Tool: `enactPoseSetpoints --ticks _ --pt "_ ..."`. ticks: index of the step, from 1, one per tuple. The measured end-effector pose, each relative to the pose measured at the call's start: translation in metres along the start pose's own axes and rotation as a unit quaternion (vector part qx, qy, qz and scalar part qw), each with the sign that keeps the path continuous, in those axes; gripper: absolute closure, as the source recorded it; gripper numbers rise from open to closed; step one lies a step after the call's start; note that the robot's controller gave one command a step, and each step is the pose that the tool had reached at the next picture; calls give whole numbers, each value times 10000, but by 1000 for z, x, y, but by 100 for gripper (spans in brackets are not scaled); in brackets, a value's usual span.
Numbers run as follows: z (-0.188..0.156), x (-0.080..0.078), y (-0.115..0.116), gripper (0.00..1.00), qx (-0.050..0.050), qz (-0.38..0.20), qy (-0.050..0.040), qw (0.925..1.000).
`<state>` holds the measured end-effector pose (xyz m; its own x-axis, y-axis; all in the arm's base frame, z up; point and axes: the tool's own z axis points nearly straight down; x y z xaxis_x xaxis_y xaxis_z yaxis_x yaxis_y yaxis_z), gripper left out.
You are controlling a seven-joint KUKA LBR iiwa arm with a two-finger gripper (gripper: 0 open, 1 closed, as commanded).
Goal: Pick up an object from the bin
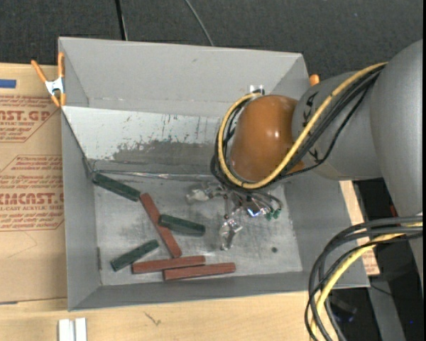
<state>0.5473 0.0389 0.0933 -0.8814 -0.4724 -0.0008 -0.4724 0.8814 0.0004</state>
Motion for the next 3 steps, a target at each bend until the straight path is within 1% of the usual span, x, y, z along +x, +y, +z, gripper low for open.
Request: enactPoseSetpoints --ticks 1,2,3 --pt "17 -43 44 100 4 -862 10 9963" --pt "17 -43 44 100 5 -863 8 9963" --pt "-183 -61 31 100 12 -698 -29 9976"
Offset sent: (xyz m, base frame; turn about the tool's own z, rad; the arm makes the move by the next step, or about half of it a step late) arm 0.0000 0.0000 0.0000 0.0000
